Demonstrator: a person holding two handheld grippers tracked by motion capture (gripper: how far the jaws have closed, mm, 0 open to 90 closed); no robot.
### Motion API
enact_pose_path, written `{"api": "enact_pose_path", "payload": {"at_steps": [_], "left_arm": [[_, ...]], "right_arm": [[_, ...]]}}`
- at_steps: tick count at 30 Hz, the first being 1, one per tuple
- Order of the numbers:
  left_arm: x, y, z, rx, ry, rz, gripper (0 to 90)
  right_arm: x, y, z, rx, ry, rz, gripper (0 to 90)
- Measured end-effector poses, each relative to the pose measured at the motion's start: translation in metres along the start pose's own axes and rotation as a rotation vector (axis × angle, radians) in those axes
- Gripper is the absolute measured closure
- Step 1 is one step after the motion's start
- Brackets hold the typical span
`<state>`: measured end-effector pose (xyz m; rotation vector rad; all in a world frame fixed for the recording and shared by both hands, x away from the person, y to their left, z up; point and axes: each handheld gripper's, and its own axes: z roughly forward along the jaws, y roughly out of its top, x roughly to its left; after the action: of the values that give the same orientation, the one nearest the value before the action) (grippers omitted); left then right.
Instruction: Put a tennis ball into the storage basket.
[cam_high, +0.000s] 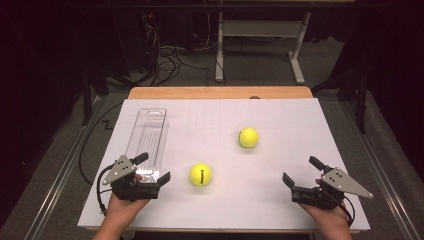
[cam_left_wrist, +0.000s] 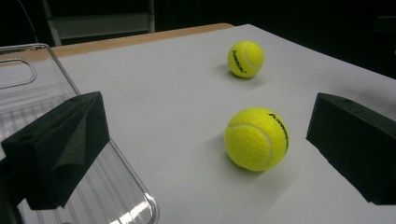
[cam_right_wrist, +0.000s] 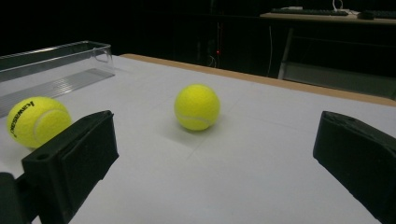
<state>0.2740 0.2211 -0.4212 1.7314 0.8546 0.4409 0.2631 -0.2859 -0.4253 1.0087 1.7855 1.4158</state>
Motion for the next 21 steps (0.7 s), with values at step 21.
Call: {"api": "enact_pose_path", "payload": {"at_steps": [21], "left_arm": [[0.0054, -0.0018, -0.0012, -0.004, 0.013, -0.014, 0.2]], "right_arm": [[-0.0003, 0.0020, 0.0019, -0.012, 0.007, -0.009, 0.2]]}}
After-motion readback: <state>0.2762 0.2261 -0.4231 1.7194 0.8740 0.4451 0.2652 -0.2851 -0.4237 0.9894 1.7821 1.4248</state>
